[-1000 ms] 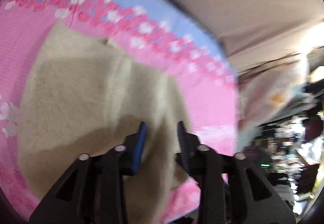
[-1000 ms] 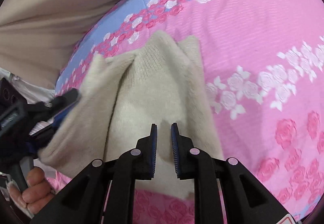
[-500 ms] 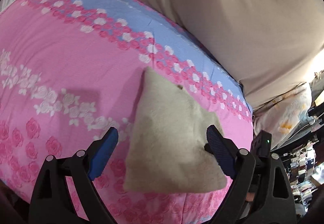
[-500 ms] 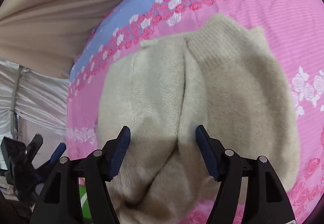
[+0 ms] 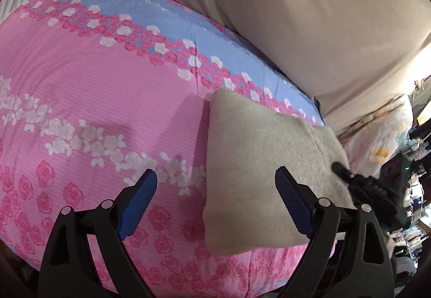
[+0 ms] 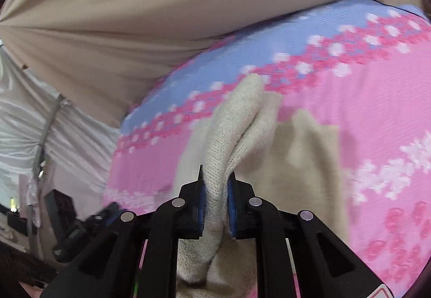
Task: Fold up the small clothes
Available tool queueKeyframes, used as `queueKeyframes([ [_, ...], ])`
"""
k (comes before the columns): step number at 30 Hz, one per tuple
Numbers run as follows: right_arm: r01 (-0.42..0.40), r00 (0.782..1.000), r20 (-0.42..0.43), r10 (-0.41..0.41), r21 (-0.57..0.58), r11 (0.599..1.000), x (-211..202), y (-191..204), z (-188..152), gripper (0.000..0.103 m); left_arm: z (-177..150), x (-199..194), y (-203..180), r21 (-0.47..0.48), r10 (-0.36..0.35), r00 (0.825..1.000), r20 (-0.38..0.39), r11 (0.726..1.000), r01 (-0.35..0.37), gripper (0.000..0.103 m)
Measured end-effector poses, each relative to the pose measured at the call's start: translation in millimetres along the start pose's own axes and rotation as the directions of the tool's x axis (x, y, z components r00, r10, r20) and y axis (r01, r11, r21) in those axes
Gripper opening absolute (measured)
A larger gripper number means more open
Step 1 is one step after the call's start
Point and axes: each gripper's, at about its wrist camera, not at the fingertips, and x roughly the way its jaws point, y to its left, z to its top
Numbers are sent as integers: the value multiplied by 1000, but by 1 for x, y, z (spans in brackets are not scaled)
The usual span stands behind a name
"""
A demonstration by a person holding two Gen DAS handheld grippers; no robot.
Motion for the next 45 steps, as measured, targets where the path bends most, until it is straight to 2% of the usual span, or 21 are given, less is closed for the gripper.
queueKeyframes([
  [3, 123, 988, -100, -115, 80, 989, 34, -62, -14, 13, -11, 20, -16, 44, -38, 993, -108, 998, 43, 87],
  [6, 116, 989, -109, -105, 100, 988, 48, -76, -26, 14, -28, 37, -28, 60, -59, 974, -218, 995, 74, 87],
  [9, 96, 992, -96, -87, 98, 991, 44, -73, -24, 14, -46, 60, -20, -60, -140, 923, -359, 990, 127, 87],
  [10, 97, 991, -98, -88, 92, 991, 44, -72, -23, 14, -53, 70, -13, -150, -202, 891, -407, 977, 153, 87],
  [13, 95, 990, -111, -86, 86, 992, 48, -70, -21, 14, -69, 81, 1, -325, -340, 837, -430, 923, 208, 87],
  [15, 86, 991, -114, -75, 90, 992, 48, -71, -19, 15, -79, 85, 10, -420, -409, 818, -405, 878, 231, 87],
  [17, 73, 991, -116, -60, 107, 992, 47, -75, -18, 15, -92, 95, 24, -535, -450, 813, -369, 818, 209, 87],
  [19, 66, 992, -112, -53, 112, 992, 44, -73, -18, 15, -98, 103, 35, -592, -426, 841, -334, 789, 165, 71],
  [20, 62, 993, -108, -50, 107, 992, 43, -70, -18, 15, -97, 102, 40, -597, -395, 870, -294, 787, 156, 47],
  [21, 54, 994, -100, -44, 93, 994, 39, -65, -17, 14, -93, 97, 41, -594, -388, 887, -252, 785, 175, 39],
  [24, 16, 999, -52, -12, 61, 998, 19, -45, -11, 14, -76, 67, 36, -526, -377, 919, -113, 808, 267, 30],
  [26, -17, 1000, -15, 18, 60, 998, 7, -38, -10, 14, -73, 54, 38, -492, -329, 941, -80, 834, 250, 29],
  [28, 7, 999, -37, -5, 50, 999, 15, -45, -13, 13, -82, 55, 48, -483, -248, 962, -110, 860, 167, 28],
  [30, 142, 983, -118, -140, 12, 990, 46, -63, -23, 13, -93, 65, 48, -441, -180, 968, -178, 894, 85, 28],
  [33, 102, 992, -89, -94, 80, 992, 46, -78, -27, 18, -94, 71, 37, -369, -121, 965, -232, 929, 27, 32],
  [35, 136, 990, -54, -132, 75, 988, 28, -71, -25, 23, -90, 63, 27, -307, -75, 970, -231, 952, 1, 35],
  [38, 233, 972, 24, -232, -9, 973, -6, -48, -24, 25, -77, 31, 26, -228, -30, 985, -169, 974, -10, 37],
  [40, 200, 979, 57, -197, -53, 978, -24, -28, -27, 24, -66, 7, 24, -174, -2, 995, -102, 985, -16, 39],
  [42, 174, 984, 43, -171, -90, 981, -26, -11, -33, 24, -50, -12, 14, -104, 38, 999, -16, 994, -39, 58],
  [43, 176, 984, 26, -174, -103, 979, -21, -6, -36, 23, -43, -15, 7, -69, 53, 999, 12, 996, -52, 62],
  [45, 162, 987, 18, -161, -96, 982, -5, -5, -33, 22, -29, -10, -17, 39, 60, 998, 35, 997, -61, 63],
])
